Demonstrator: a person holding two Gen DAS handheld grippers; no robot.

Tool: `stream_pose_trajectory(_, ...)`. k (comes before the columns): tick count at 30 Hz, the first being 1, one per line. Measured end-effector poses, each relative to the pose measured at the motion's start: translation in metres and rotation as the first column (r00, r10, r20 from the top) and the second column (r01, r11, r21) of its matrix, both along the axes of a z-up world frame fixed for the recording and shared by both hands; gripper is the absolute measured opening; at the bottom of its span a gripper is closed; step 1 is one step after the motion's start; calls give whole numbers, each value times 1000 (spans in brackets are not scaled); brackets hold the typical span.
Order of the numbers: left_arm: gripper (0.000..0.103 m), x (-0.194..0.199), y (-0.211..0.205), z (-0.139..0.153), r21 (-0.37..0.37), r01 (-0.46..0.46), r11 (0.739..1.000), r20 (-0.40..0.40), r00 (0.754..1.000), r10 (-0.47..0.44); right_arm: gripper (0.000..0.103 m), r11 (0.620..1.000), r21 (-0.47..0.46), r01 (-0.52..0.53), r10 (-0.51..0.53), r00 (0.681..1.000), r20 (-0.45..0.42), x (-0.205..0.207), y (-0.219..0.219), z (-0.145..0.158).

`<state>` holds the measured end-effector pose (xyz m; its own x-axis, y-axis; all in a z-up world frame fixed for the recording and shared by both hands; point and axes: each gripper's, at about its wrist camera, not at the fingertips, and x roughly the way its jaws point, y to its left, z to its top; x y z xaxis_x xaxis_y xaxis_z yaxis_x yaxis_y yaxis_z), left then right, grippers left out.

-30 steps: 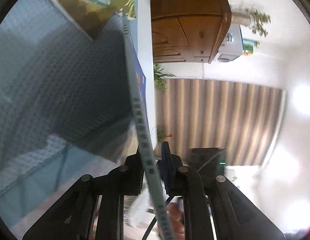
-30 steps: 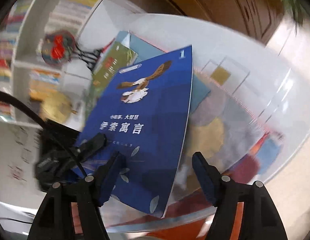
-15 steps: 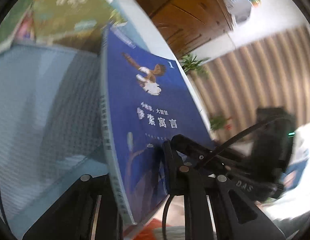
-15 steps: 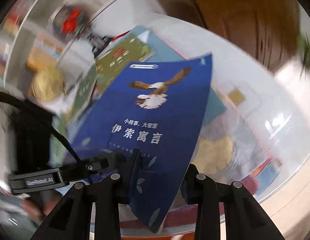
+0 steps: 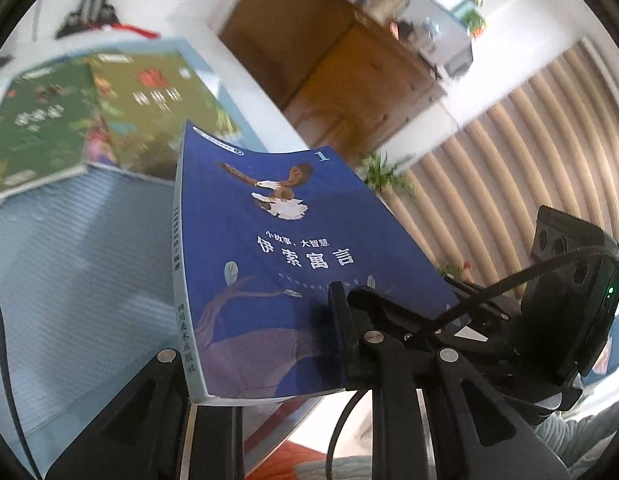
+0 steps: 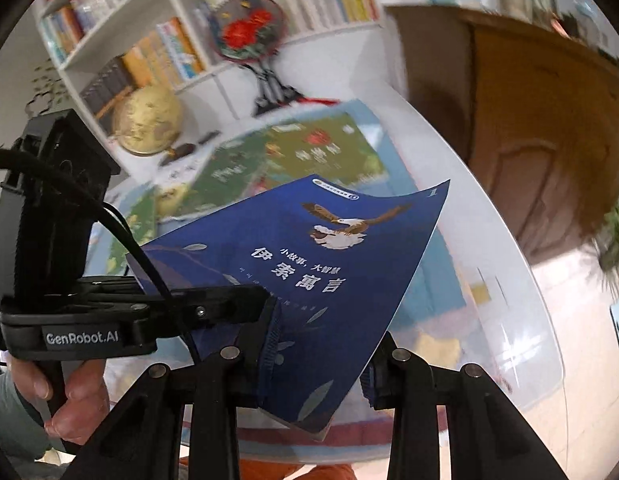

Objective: Organize books
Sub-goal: 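Carry the dark-blue book with the left gripper toward the book stack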

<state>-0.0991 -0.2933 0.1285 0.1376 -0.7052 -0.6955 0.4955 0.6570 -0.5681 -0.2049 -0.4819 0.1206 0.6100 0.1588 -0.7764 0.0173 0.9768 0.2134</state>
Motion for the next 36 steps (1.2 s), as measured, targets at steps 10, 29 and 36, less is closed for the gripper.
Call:
stream_pose_trajectory(10,18,11,159,60,-41,-306,951,142,941,308,33,953,25,-301,295,947,129,70,128,46)
stream_pose_trajectory(29,19,53,582,22,45,-608,792,134,790,599,33,817,126,-562,556,827,82,217,553,-27)
stream_pose_trajectory(36,19,93,653,-28,46,-628,777,47,778,626,33,824,145,-548,556,831,-19,268,628,-75)
